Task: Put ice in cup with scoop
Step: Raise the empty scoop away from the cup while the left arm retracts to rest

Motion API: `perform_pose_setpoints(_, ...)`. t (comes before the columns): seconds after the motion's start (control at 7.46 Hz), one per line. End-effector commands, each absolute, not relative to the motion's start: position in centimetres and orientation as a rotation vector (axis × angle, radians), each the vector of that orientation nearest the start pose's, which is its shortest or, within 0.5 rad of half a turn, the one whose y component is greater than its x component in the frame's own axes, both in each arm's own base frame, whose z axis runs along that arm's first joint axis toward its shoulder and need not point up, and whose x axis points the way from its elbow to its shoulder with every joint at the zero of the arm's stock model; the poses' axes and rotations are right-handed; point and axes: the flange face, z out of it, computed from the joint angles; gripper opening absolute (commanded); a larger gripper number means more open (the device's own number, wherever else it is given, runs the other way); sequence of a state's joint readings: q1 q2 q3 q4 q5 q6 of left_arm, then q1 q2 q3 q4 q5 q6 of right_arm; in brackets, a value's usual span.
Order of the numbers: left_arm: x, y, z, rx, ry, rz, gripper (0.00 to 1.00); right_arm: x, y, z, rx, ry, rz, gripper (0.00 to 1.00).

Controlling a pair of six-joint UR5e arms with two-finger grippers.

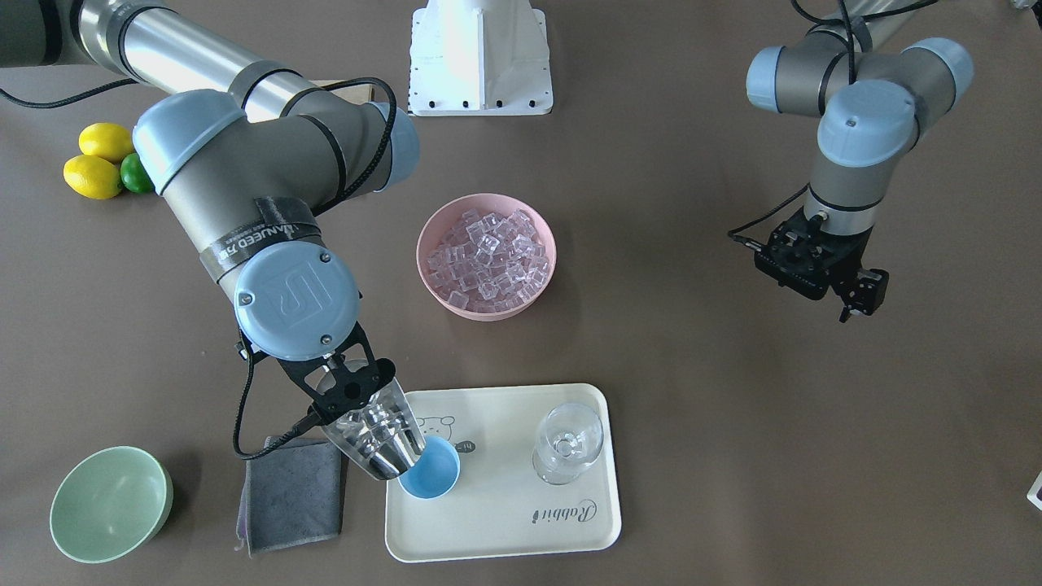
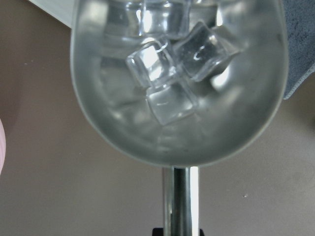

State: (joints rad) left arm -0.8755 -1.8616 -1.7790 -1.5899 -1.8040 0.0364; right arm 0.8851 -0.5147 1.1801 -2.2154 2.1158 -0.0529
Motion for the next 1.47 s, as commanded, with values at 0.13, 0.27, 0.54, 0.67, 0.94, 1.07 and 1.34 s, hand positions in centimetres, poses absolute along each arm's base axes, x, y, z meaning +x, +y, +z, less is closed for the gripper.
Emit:
perform_pose_setpoints(0.13,12.4,-53.2,54.9,0.178,0.58,0.486,0.98,-44.0,-66.7,20.0,-0.221,-0.516,-0.754,0.0)
perform_pose_setpoints(0.27,7.0,-51.3,59.1,0.106,0.657,0.372,0.98,-43.8,-66.5,19.3,-0.249,-0.508,-0.77,0.0)
perform_pose_setpoints(0.54,1.2,-49.5,63.3,0.047,0.679,0.233,0.98,-43.6,-66.2,19.1,-0.314,-0.489,-0.78,0.0)
perform_pose_setpoints(0.67,0.0,-48.8,63.8,0.038,0.679,0.201,0.98,-43.5,-66.1,18.8,-0.325,-0.484,-0.778,0.0)
perform_pose_setpoints(0.94,-4.6,-46.2,65.9,0.016,0.692,0.092,0.98,-43.7,-66.8,17.8,-0.338,-0.483,-0.799,0.0)
perform_pose_setpoints(1.07,-4.8,-46.0,66.1,0.01,0.7,0.084,0.98,-43.8,-67.2,17.4,-0.342,-0.477,-0.798,0.0)
perform_pose_setpoints(1.34,-5.1,-44.8,67.4,-0.015,0.701,0.07,0.98,-43.8,-67.8,16.6,-0.347,-0.46,-0.797,0.0)
